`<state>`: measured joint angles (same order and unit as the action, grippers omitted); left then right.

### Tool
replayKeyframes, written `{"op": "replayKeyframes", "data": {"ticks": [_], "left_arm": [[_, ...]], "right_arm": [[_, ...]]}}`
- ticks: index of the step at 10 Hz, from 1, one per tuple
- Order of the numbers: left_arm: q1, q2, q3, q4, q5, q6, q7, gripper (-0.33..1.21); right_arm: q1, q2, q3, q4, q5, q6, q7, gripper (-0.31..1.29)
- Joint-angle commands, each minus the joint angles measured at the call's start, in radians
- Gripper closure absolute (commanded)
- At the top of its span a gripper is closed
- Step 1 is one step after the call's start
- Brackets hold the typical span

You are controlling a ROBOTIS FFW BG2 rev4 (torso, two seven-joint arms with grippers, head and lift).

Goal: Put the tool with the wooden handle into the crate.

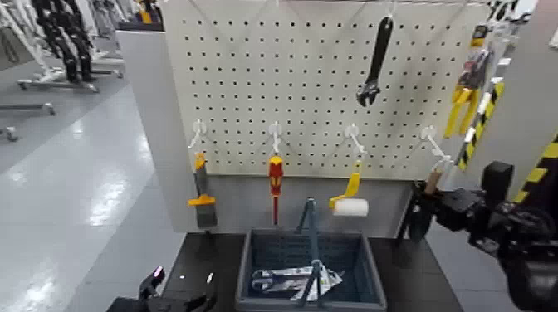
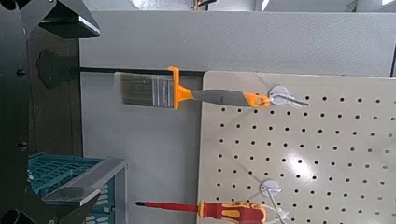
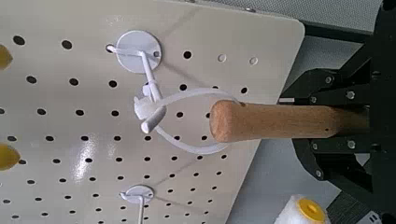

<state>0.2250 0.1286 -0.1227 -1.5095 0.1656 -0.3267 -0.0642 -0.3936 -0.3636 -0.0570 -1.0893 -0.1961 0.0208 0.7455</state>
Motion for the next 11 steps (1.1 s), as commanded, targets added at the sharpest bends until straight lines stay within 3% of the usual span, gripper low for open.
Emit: {"op": "replayKeyframes", "data": {"ticks": [1,3,8,11], "left_arm": [[0.000,0.000,0.002,-0.001,0.000,-0.002,0.000,0.11],[0.000,0.000,0.002,-0.001,0.000,-0.002,0.000,0.11],[0.000,0.002,0.002,0.000,0.000,0.000,-0.002,0.11],[-0.001,0.003,-0.002,0.000,0.000,0.003,-0.002,0.11]], "right_arm": [[0.029,0.006,-0.014,-0.046,-0.008,0.008,0.000,1.22],[0.067,0.015,-0.035,-0.116,-0.008,0.022,-0.005,1.22],[0.200,0.063,-0.118,-0.388,0.004,0.077,-0.055,1.22],[0.259,0.100,-0.136,-0.440,-0.071,0.073,-0.054,1.22]]}}
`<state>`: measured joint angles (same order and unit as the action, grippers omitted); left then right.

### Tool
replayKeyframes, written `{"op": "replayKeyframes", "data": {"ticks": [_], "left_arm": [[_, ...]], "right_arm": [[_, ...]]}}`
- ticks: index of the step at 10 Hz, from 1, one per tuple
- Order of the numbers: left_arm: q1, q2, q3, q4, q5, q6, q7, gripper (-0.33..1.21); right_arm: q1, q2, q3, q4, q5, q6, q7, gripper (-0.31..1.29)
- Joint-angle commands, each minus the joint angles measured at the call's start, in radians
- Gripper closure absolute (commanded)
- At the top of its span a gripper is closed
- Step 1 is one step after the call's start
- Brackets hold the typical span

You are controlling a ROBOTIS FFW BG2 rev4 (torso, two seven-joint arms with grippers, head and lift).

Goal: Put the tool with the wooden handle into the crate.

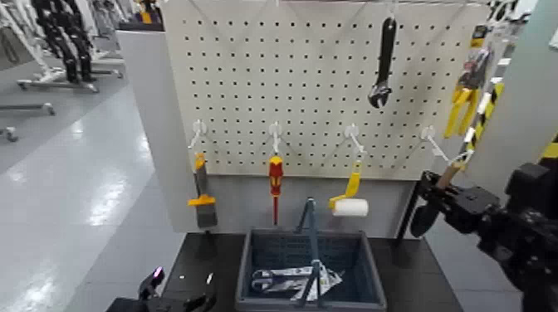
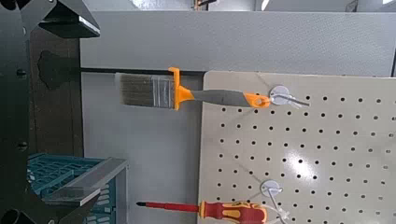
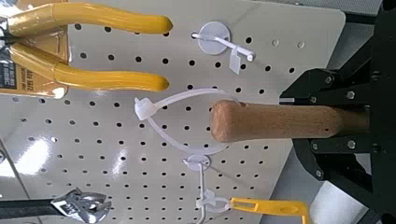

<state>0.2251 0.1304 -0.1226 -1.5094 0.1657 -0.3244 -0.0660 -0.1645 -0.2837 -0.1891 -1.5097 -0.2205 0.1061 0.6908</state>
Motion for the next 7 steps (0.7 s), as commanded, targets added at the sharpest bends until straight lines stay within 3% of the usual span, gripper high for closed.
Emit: {"op": "replayKeyframes", "data": {"ticks": [1,4,7], "left_arm": [[-0.003,0.001,-0.003,0.002,0.000,0.001,0.000,0.11],[-0.003,0.001,-0.003,0.002,0.000,0.002,0.000,0.11],[-0.001,0.000,-0.003,0.002,0.002,0.002,0.000,0.11]], "right_arm": [[0.048,0.035,-0.004,-0.046,-0.072,-0.017,0.001,1.22],[0.088,0.069,0.007,-0.096,-0.138,-0.025,0.004,1.22],[0.106,0.106,0.013,-0.063,-0.206,-0.065,0.006,1.22]]}}
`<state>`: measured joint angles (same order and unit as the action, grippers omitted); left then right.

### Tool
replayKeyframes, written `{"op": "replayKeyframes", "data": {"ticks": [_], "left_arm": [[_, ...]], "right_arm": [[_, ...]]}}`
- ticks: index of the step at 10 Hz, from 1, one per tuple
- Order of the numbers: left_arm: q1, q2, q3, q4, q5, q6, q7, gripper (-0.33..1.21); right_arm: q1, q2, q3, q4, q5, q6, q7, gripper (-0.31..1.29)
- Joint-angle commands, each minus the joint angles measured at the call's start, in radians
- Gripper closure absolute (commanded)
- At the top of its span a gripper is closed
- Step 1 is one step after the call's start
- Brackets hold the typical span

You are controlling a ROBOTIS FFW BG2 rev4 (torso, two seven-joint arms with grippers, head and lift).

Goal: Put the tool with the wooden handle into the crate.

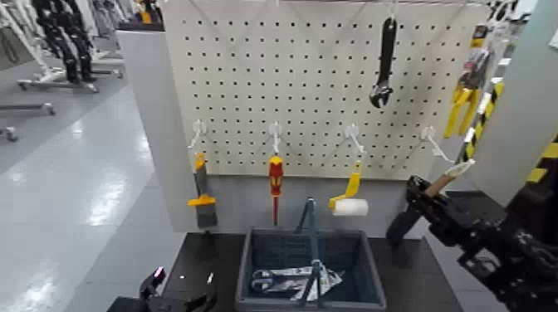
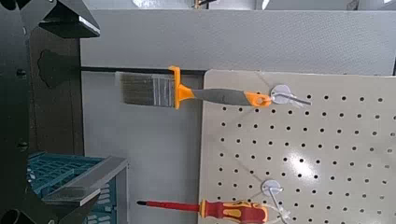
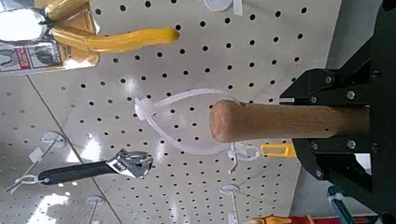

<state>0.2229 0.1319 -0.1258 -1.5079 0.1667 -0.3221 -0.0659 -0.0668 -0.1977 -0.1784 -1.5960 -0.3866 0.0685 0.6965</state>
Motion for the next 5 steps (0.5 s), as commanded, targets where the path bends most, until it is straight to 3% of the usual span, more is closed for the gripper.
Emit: {"op": "replayKeyframes", "data": {"ticks": [1,5], "left_arm": [[0.001,-0.001,0.002,0.000,0.001,0.000,0.000,0.11],[0.003,-0.001,0.003,0.000,0.001,-0.002,0.000,0.11]], "right_arm": [[0.009,0.026,0.007,0.039,-0.054,-0.030,0.003,1.22],[0.015,0.047,0.070,0.116,-0.144,-0.076,0.000,1.22]]}}
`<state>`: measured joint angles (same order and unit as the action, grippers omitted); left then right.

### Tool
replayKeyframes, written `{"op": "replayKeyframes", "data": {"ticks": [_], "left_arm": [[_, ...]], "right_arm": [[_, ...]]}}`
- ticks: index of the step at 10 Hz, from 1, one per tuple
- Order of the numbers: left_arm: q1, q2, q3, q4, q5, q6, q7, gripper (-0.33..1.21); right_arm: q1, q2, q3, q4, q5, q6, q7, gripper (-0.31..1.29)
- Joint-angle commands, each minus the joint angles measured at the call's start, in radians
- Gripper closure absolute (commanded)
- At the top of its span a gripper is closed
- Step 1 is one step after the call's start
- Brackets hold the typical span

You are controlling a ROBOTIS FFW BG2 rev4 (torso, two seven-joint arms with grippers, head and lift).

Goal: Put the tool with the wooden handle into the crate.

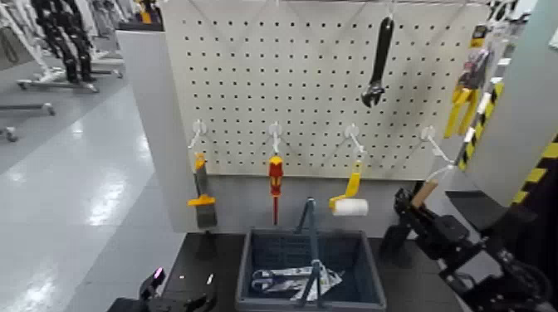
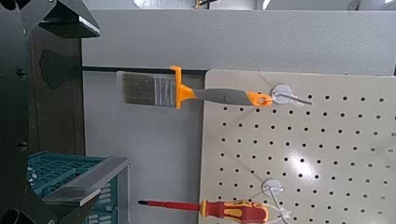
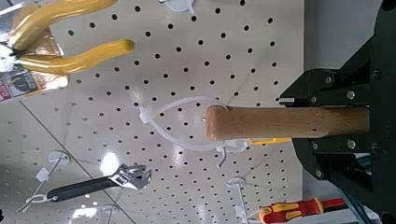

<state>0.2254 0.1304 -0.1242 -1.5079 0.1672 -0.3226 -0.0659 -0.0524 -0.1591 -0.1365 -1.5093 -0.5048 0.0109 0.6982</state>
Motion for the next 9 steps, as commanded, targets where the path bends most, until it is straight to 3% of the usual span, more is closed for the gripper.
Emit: {"op": "replayKeyframes", "data": {"ticks": [1,3,5,9], "left_arm": [[0.000,0.000,0.000,0.000,0.000,-0.001,0.000,0.11],[0.000,0.000,0.000,0.000,0.002,-0.001,0.000,0.11],[0.000,0.000,0.000,0.000,0.003,-0.003,0.000,0.11],[0.000,0.000,0.000,0.000,0.005,-0.003,0.000,0.11]], "right_arm": [[-0.001,0.010,0.038,0.047,-0.038,-0.020,-0.003,1.22],[-0.014,0.015,0.071,0.093,-0.054,-0.028,-0.011,1.22],[-0.032,0.027,0.112,0.172,-0.112,-0.069,-0.025,1.22],[-0.057,0.035,0.192,0.239,-0.144,-0.066,-0.065,1.22]]}}
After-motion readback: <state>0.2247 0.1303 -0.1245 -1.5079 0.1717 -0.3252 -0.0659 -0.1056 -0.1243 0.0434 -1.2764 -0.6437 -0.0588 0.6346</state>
